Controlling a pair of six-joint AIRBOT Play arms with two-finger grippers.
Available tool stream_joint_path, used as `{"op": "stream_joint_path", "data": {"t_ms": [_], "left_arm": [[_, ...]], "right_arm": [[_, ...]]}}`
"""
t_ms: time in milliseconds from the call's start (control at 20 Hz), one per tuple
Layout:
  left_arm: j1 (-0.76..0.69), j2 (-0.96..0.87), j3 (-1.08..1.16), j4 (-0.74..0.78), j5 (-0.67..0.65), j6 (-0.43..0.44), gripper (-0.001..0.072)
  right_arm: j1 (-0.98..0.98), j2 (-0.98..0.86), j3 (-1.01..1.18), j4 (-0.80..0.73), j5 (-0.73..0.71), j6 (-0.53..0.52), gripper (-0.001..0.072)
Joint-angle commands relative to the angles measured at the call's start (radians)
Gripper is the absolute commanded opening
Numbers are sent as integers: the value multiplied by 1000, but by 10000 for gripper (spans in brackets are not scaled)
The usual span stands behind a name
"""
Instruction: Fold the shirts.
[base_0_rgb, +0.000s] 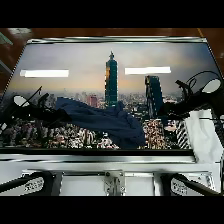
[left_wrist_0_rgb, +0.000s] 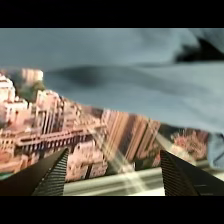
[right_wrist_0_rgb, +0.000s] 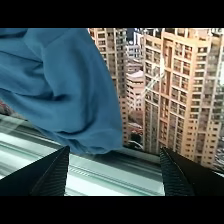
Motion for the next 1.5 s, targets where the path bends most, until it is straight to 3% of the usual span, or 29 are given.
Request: {"op": "stream_joint_path", "data": {"t_ms": [0,150,300,350,450,500,550,600,900,1050,1100,1150,1200,1450], "left_arm": [[13,-62,-59,-69,115,10,667],[-5,-115,-58,-164,181,63,662],[-44,-161,-58,-177,280,54,651],[-56,-174,-58,-185,299,54,537],[-73,-178,-57,-188,320,56,164],[-76,-177,-52,-188,315,63,91],[-75,-172,-49,-188,310,63,89],[-74,-164,-47,-188,301,71,40],[-73,-98,-47,-187,224,138,38],[-73,-55,-47,-187,210,140,38],[-73,-40,-43,-187,210,141,38],[-73,-28,-35,-187,210,141,38],[-73,-18,-21,-187,205,140,38],[-74,64,180,-125,56,141,36]], "right_arm": [[0,-39,-19,55,-18,-1,677],[1,-39,-19,56,-19,0,677],[3,-43,-20,54,-19,8,677],[11,-46,-23,46,-23,11,677],[55,-61,-40,45,-45,11,677],[90,-74,-52,35,-69,11,677],[127,-93,-63,18,-97,13,677],[158,-116,-71,12,-121,16,677],[290,-291,-77,19,-261,61,677],[298,-340,-77,109,-312,63,675],[298,-352,-77,142,-318,63,627],[298,-359,-77,162,-321,62,410],[298,-360,-76,173,-324,63,84],[295,-200,-7,172,-275,-93,57]]}}
